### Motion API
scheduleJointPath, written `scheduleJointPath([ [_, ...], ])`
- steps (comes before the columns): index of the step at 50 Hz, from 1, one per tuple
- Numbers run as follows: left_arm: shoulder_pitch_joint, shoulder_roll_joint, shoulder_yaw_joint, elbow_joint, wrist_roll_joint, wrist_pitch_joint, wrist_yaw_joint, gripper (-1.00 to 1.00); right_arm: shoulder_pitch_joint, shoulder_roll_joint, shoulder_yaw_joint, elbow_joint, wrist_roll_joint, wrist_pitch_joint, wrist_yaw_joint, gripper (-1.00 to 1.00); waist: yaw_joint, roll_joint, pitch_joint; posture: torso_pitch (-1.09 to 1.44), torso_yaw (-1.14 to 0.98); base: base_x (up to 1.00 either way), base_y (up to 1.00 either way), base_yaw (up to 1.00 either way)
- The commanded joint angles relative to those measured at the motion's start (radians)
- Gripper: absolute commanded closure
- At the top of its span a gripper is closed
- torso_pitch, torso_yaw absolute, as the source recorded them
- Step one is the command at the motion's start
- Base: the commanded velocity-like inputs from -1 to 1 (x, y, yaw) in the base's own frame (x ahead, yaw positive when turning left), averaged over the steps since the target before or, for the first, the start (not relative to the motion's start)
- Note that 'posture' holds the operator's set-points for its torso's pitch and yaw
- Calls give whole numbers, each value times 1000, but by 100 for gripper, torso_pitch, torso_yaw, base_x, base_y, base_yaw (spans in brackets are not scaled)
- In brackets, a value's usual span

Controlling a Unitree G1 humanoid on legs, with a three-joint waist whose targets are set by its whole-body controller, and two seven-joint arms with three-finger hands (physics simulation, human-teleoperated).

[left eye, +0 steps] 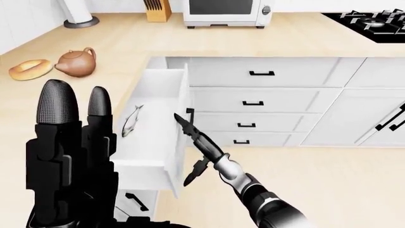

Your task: Close the right drawer.

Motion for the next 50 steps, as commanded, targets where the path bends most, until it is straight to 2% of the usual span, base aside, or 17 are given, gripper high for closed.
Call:
scheduleJointPath([
  [1,-3,1,1,-34,-5,-21,4,-100,-23,31,42,-20,-52,-48,60,-100,10,3,-14,0,0,0,0,0],
  [38,-4,16,3,-34,-18,-22,19,-100,-35,72,52,-7,-71,-26,100,-100,13,9,-12,0,0,0,0,0],
  [42,-3,15,2,-34,-15,-24,18,-100,-41,63,43,-12,-62,-25,101,-100,14,10,-13,0,0,0,0,0],
  [50,-2,10,-1,-34,-9,-24,18,-100,-106,-9,-12,-61,60,8,151,-100,17,5,-7,0,0,0,0,0],
])
